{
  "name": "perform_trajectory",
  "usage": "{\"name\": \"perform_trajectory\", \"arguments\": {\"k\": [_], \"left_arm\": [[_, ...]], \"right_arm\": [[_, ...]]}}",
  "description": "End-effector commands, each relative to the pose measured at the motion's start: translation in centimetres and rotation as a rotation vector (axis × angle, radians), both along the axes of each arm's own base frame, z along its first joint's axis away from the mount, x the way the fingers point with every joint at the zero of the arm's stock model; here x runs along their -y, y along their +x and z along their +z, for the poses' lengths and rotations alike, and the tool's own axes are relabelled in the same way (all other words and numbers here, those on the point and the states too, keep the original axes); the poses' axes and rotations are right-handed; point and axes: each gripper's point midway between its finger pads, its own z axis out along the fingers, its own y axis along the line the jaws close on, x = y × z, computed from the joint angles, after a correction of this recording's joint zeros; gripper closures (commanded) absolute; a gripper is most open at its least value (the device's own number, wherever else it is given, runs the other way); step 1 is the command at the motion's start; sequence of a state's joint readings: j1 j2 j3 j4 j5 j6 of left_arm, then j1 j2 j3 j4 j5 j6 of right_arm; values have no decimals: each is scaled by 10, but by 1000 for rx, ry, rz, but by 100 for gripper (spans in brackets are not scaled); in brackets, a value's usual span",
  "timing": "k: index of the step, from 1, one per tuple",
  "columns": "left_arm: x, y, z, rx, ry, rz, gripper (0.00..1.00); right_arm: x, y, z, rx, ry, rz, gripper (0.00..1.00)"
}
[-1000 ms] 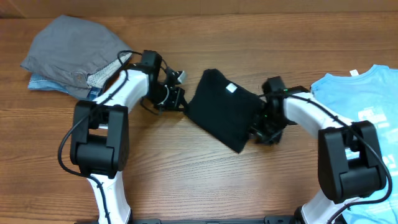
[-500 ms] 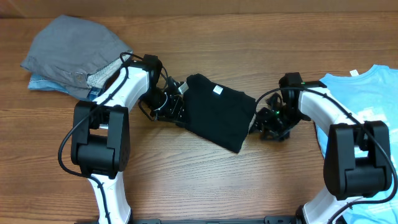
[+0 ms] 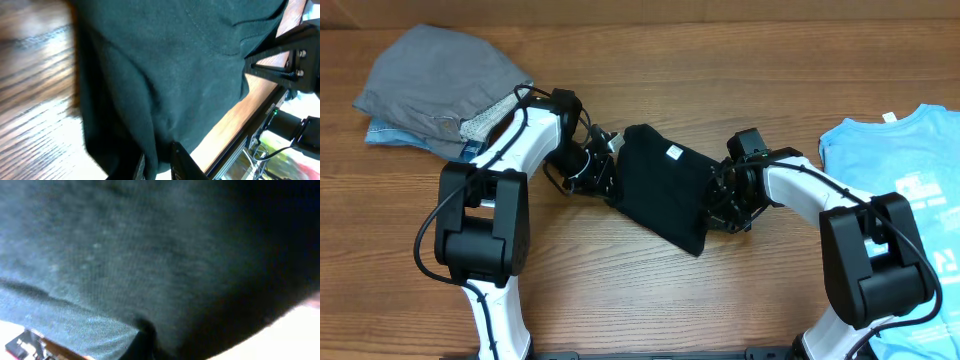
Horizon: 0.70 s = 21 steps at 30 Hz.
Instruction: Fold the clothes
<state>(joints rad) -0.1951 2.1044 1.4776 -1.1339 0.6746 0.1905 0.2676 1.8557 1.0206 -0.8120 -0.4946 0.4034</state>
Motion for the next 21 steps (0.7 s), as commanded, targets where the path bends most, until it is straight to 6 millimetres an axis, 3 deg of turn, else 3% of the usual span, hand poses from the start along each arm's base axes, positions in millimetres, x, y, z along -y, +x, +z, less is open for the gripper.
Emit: {"name": "perform_trajectory", "arguments": {"k": [1, 4, 6, 9, 15, 17, 21], "left_arm": [[5, 1, 6, 6, -24, -14, 66], [3, 0, 4, 5, -6, -18, 56], [-1, 1, 1, 9, 20, -20, 54], [-1, 2, 0, 18, 25, -21, 49], [10, 17, -2, 40, 21, 46, 38], [22, 21, 4, 41, -40, 69, 41], [30, 37, 3, 124, -58, 61, 42]], "right_arm": [[61, 3, -19, -20, -294, -104, 93], [91, 13, -15, -19, -367, -162, 87], [99, 20, -10, -7, -369, -177, 76], [92, 32, 10, 21, -279, -94, 66], [82, 42, 54, 31, -220, -45, 63], [73, 43, 72, 45, -165, -49, 63], [47, 40, 87, 56, -2, -16, 59]]}}
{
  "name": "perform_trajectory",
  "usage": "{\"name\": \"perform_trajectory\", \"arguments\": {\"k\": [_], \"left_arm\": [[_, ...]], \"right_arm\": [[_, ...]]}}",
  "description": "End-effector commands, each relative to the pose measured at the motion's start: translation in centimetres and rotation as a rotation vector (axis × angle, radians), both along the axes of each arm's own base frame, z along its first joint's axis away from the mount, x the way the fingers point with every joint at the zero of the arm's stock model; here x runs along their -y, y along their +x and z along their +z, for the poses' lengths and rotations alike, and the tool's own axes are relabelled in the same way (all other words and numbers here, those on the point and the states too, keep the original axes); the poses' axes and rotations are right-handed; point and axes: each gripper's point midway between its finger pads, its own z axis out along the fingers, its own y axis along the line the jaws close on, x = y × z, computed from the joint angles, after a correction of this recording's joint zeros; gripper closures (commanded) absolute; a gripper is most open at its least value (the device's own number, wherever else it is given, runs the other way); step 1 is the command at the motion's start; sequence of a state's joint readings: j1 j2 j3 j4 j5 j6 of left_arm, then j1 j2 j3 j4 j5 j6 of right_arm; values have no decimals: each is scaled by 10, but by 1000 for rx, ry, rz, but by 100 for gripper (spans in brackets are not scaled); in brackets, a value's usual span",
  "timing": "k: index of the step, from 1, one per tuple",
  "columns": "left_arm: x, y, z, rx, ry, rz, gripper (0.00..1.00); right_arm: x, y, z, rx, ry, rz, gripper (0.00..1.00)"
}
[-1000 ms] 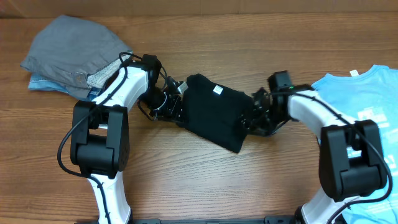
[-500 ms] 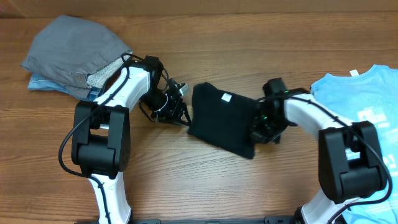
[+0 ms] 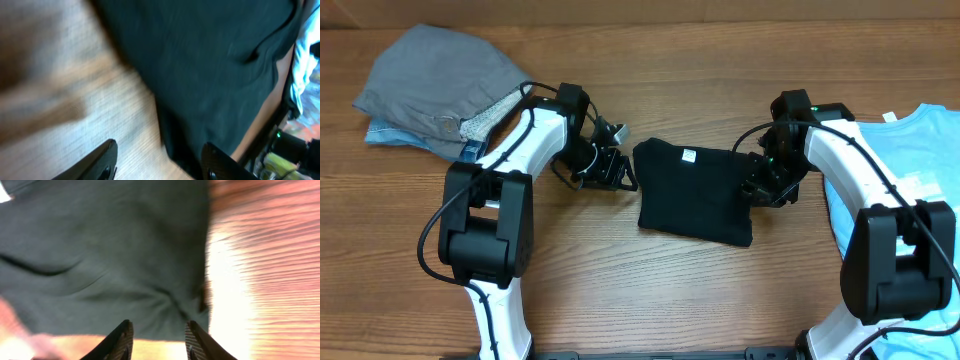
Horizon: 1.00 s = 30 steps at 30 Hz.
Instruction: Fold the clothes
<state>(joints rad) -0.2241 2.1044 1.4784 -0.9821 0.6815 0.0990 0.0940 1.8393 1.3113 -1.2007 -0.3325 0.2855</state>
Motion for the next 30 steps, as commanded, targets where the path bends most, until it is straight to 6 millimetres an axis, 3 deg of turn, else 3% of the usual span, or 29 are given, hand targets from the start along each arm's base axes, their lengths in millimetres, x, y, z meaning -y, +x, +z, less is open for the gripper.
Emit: {"name": "perform_trajectory", "arguments": {"k": [1, 4, 8, 11, 12, 14, 16, 21, 23, 26, 30], "left_arm": [[15, 18, 5, 62, -37, 25, 39], [17, 40, 1, 149, -1, 53, 35], [22, 62, 2, 250, 14, 77, 37], [32, 74, 6, 319, -7, 67, 49], [35, 77, 5, 336, -6, 65, 57], [37, 80, 2, 350, 9, 70, 82], [38, 84, -1, 367, 15, 70, 96], [41, 103, 15, 406, -49, 128, 96], [37, 107, 24, 389, -80, 145, 84], [20, 105, 39, 307, -94, 178, 37], [-7, 81, 40, 135, -48, 209, 20]], "right_arm": [[-30, 2, 28, 53, 174, 47, 58], [-41, -6, 26, 29, 196, 67, 58], [-64, -19, 20, 14, 227, 124, 58], [-75, -22, 4, 15, 189, 105, 59], [-77, -22, 0, 16, 179, 95, 59], [-81, -23, -5, 18, 173, 80, 59], [-81, -22, -9, 26, 162, 77, 60], [-74, -18, -13, 45, 117, 76, 60], [-73, -14, -13, 67, 115, 87, 55], [-71, -11, -16, 82, 92, 89, 51], [-70, -9, -25, 99, 78, 73, 50]]}}
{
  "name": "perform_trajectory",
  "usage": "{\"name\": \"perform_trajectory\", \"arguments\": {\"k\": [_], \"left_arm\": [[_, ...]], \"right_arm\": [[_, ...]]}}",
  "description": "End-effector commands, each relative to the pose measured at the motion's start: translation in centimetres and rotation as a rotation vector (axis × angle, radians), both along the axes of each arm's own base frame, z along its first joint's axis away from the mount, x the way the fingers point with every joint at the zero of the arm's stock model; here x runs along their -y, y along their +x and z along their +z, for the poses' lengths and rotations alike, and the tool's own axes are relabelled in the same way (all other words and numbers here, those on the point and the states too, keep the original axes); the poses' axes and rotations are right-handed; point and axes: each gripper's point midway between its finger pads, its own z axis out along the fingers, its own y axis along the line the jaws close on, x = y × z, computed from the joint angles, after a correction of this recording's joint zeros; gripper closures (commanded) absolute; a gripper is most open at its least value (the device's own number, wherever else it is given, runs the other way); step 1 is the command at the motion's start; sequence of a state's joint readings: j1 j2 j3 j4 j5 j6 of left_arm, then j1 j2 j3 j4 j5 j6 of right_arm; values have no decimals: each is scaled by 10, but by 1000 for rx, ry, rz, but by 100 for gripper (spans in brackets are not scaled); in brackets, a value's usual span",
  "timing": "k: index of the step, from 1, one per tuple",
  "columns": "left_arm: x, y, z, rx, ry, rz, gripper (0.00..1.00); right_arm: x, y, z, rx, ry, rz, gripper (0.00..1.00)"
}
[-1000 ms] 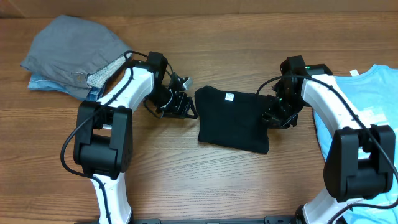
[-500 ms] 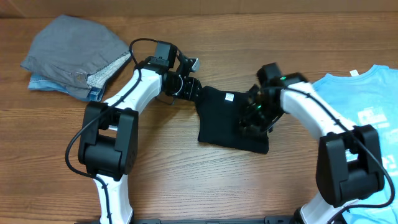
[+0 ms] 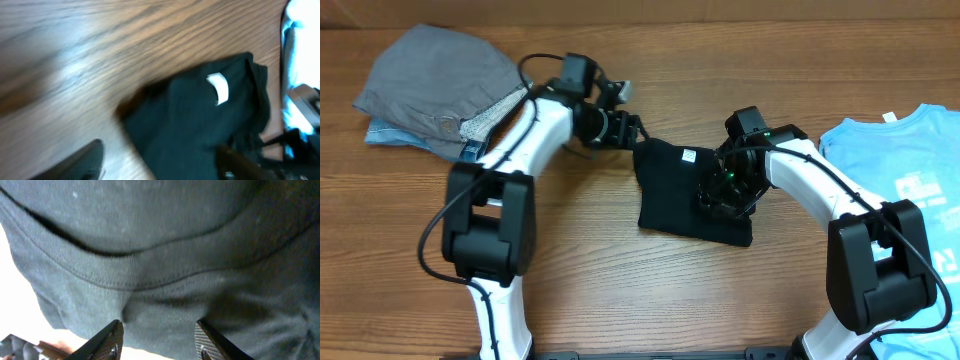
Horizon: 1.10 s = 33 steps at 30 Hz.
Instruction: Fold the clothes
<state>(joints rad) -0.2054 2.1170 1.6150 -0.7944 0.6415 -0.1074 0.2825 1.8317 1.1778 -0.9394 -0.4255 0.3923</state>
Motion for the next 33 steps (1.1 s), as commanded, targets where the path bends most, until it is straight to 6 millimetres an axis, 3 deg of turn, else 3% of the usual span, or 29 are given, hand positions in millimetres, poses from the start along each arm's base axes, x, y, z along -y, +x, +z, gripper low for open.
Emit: {"name": "perform_trajectory", "arguments": {"k": [1, 4, 7, 12, 17, 22, 27, 31, 33], "left_arm": [[-16, -8, 6, -81, -27, 19, 16], [-26, -29, -8, -159, 24, 3, 7], [-21, -47, -24, -205, 31, -14, 3], [8, -68, -45, -231, -71, -44, 3], [30, -86, -74, -324, -64, 47, 5], [55, -108, -101, -396, -40, 29, 7], [67, -135, -136, -513, 10, 29, 12], [72, -150, -154, -578, 9, 15, 22], [73, -151, -154, -588, -5, 13, 34]], "right_arm": [[4, -1, -5, 22, -27, -31, 50], [9, -7, -22, -10, -31, -102, 51], [10, -18, -33, -40, -17, -110, 51], [11, -28, -39, -63, -17, -106, 51], [8, -27, -38, -59, -2, -103, 51], [7, -26, -37, -57, 9, -102, 51], [6, -26, -37, -56, 10, -102, 51], [6, -26, -37, -56, 13, -101, 51], [6, -26, -37, -57, 12, -101, 51]]}}
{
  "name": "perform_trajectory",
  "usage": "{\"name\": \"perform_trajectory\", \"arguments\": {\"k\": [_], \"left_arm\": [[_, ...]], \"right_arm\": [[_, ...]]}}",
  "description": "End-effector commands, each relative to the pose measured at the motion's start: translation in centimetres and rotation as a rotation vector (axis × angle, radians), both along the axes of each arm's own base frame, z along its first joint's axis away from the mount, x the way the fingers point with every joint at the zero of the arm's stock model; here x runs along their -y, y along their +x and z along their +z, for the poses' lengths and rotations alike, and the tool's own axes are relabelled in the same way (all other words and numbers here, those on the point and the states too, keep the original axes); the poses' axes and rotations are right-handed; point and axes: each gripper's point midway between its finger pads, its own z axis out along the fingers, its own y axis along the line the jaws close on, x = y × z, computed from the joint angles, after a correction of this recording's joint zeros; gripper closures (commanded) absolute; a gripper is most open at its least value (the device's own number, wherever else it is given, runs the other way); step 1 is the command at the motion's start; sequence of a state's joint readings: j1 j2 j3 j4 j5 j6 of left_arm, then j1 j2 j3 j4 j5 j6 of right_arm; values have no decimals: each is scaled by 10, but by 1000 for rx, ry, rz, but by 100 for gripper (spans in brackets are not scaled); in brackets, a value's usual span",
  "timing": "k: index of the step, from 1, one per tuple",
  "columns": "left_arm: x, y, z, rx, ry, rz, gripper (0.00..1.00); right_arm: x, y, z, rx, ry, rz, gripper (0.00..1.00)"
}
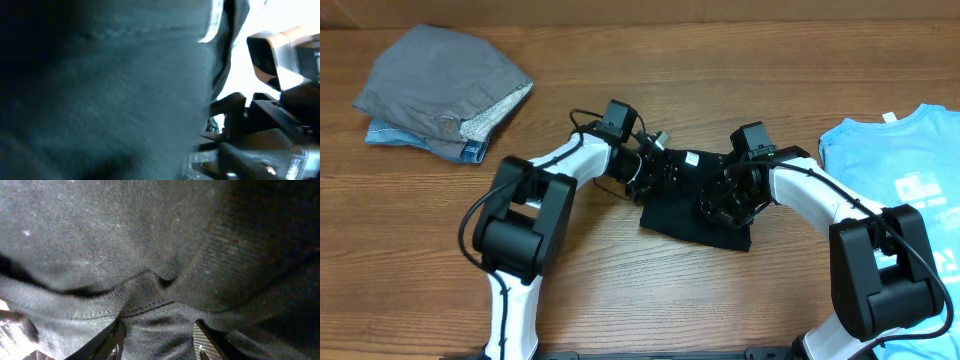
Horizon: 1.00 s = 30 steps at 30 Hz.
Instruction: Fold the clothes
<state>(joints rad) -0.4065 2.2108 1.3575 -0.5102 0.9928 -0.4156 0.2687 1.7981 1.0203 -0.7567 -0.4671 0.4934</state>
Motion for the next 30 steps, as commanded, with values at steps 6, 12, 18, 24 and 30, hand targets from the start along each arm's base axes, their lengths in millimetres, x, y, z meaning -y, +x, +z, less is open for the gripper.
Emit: {"name": "perform_trajectory", "arguments": {"k": [6, 12, 18, 24, 30], "left_arm": [[-28, -46, -96, -173, 272, 5, 79], [-37, -32, -78, -115, 247, 2, 96], [-62, 4, -18, 40, 228, 0, 96], [-109, 51, 79, 260, 178, 40, 96], [-166, 90, 150, 386, 154, 152, 96]], "right_arm": [[6, -19, -15, -65, -36, 1, 58], [18, -22, 0, -103, -59, -18, 70], [31, 0, 75, 91, -23, 20, 64], [40, 20, 170, 343, 10, 6, 54], [40, 20, 189, 397, 18, 4, 53]]}}
